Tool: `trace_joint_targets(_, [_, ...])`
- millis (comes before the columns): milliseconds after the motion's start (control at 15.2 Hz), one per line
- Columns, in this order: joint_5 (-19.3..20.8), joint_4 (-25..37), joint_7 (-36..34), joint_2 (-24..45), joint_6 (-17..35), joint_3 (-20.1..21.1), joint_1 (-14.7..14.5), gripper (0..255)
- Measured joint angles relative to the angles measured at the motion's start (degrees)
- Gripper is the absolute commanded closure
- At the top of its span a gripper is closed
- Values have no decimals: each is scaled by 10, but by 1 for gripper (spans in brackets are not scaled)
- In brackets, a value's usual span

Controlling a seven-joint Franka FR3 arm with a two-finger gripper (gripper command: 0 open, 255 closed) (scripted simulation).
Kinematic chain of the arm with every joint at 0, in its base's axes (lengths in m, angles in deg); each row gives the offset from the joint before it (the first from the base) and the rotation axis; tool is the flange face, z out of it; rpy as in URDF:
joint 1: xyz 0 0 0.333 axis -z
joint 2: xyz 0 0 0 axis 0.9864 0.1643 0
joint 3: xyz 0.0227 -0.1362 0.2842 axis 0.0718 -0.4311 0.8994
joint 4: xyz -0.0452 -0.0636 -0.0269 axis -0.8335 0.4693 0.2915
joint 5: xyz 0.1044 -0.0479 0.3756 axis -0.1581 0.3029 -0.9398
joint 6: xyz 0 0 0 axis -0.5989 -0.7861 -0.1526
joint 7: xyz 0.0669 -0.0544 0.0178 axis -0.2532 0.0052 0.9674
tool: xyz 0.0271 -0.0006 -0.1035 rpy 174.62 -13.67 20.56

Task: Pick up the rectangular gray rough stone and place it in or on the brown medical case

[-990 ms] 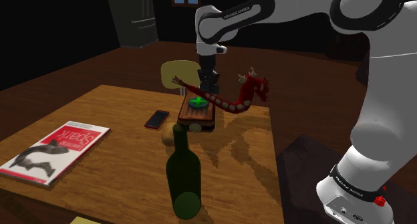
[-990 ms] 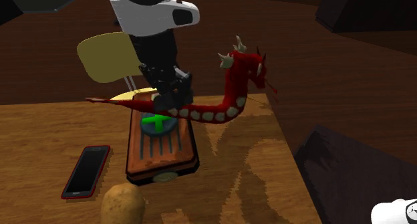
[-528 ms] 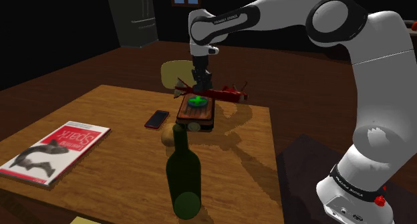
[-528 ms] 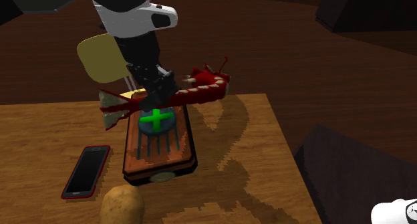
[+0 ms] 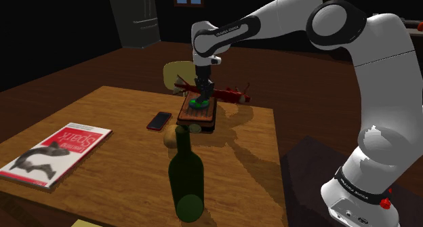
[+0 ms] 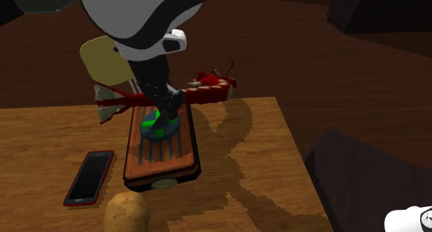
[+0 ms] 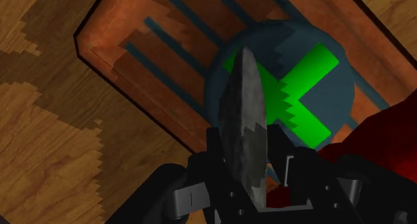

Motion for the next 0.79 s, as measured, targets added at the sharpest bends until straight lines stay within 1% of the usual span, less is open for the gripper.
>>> trace_joint_targets(132, [1, -6, -1, 1, 8, 0, 0, 255])
trace_joint_targets(396, [2, -4, -2, 5, 7, -2, 0, 255])
trace_joint_targets(462, [2, -4, -2, 5, 7, -2, 0, 0])
trace_joint_targets(792, [2, -4, -2, 6, 7, -2, 0, 0])
